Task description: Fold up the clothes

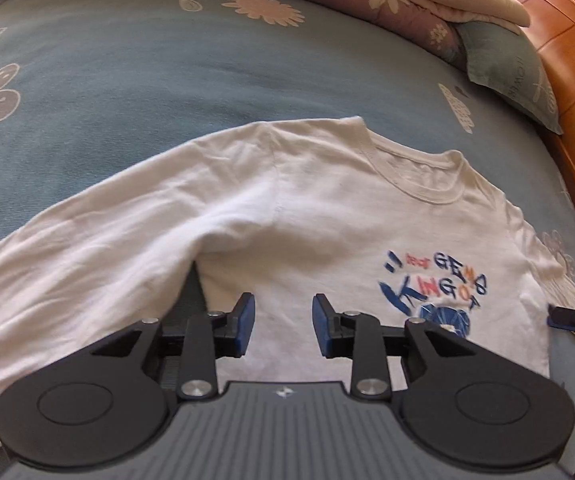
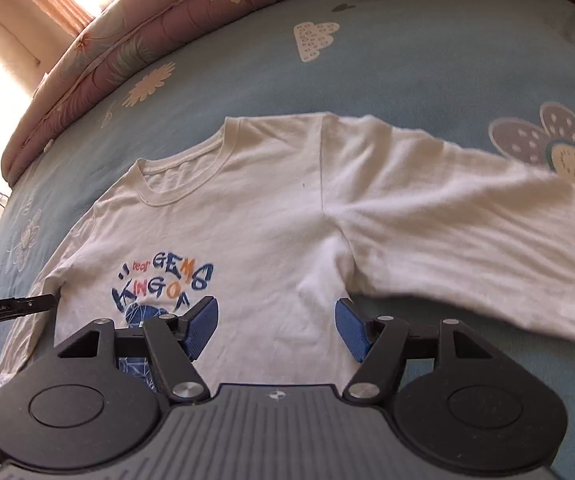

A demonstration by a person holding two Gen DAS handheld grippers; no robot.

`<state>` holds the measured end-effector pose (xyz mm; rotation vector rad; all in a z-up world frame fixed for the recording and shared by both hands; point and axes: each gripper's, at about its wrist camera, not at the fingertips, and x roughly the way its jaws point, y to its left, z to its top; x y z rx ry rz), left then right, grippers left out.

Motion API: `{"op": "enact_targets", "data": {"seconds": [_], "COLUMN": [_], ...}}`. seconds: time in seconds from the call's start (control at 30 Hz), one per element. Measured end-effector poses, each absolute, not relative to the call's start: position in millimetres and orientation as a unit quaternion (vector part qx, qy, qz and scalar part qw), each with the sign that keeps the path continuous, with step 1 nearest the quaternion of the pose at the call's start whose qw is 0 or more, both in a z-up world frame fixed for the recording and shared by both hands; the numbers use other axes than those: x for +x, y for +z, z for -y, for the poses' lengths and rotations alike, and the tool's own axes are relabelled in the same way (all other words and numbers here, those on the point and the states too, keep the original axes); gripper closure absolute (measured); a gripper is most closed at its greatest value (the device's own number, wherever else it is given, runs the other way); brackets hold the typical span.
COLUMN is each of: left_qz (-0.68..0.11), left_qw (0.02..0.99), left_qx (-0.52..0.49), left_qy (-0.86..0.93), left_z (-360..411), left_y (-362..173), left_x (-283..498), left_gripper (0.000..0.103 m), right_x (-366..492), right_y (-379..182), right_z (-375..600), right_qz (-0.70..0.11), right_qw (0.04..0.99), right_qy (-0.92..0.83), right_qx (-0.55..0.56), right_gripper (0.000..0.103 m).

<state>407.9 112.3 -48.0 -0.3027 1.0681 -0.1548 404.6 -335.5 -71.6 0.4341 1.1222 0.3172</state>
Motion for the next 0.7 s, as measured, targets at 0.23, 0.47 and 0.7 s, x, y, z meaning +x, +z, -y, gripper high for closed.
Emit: {"op": "enact_targets", "data": {"seconds": [0.23,0.47,0.7], "left_qz": [-0.525,-0.532,-0.521], "left_qw": [0.834,0.831,0.841], "left_qx": [-0.138,-0.134,-0.11], "left_qy": [-0.097,-0.094,-0.093], "left_z": [-80.1,-75.1,-66.6], "left_y": [-68.8,-70.0,-66.1], "left_x": [414.5,419.7,425.8], "left_gripper": [0.065,0.065,0.065], "right_x": [403.3,423.9,448.9], "right_y": [-110.9,-111.1,-96.0], "right_z": [385.5,410.3,432.8], "right_qz": [-0.465,-0.43,-0.43], "right_qw": [0.782,0.792,0.828], "right_qy": [0.082,0.026,-0.006], "right_qx": [0.407,0.432,0.359], "right_gripper": [0.032,0.064,0.083]}}
